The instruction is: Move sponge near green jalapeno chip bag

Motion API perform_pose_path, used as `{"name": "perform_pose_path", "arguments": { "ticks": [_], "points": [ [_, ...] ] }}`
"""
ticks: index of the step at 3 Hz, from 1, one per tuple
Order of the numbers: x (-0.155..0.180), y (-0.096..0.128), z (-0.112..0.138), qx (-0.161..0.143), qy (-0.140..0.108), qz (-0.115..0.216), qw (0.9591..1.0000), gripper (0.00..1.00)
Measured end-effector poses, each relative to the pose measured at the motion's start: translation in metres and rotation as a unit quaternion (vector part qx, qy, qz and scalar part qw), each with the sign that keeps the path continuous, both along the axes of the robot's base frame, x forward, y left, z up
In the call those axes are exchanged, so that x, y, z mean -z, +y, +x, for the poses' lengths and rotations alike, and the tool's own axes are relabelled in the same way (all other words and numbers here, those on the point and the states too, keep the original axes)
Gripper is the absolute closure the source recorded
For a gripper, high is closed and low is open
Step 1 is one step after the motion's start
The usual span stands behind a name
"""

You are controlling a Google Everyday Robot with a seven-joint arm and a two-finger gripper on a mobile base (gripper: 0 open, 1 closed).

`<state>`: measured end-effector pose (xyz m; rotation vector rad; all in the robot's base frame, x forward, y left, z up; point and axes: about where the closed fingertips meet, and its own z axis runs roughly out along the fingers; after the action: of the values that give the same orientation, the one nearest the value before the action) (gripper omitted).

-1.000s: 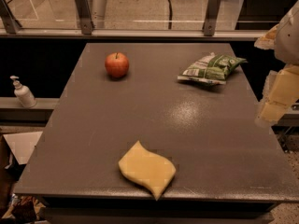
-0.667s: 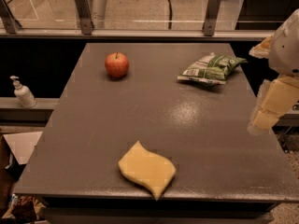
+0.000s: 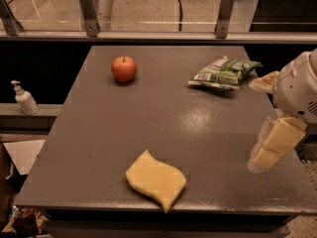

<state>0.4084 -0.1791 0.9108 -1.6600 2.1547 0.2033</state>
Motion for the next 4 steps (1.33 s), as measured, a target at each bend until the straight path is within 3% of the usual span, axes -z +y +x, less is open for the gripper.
{"name": "perform_pose_path", "arguments": {
  "ticks": [1,2,4],
  "points": [
    [0.024,0.023,-0.011,-0.018,0.015,0.054,0.9982,0.00],
    [0.041,0.049,-0.024,-0.035,0.025,0.103,0.9938,0.00],
    [0.057,0.094,-0.060,-0.066,0.025,0.186,0.9801,0.00]
  ]
}}
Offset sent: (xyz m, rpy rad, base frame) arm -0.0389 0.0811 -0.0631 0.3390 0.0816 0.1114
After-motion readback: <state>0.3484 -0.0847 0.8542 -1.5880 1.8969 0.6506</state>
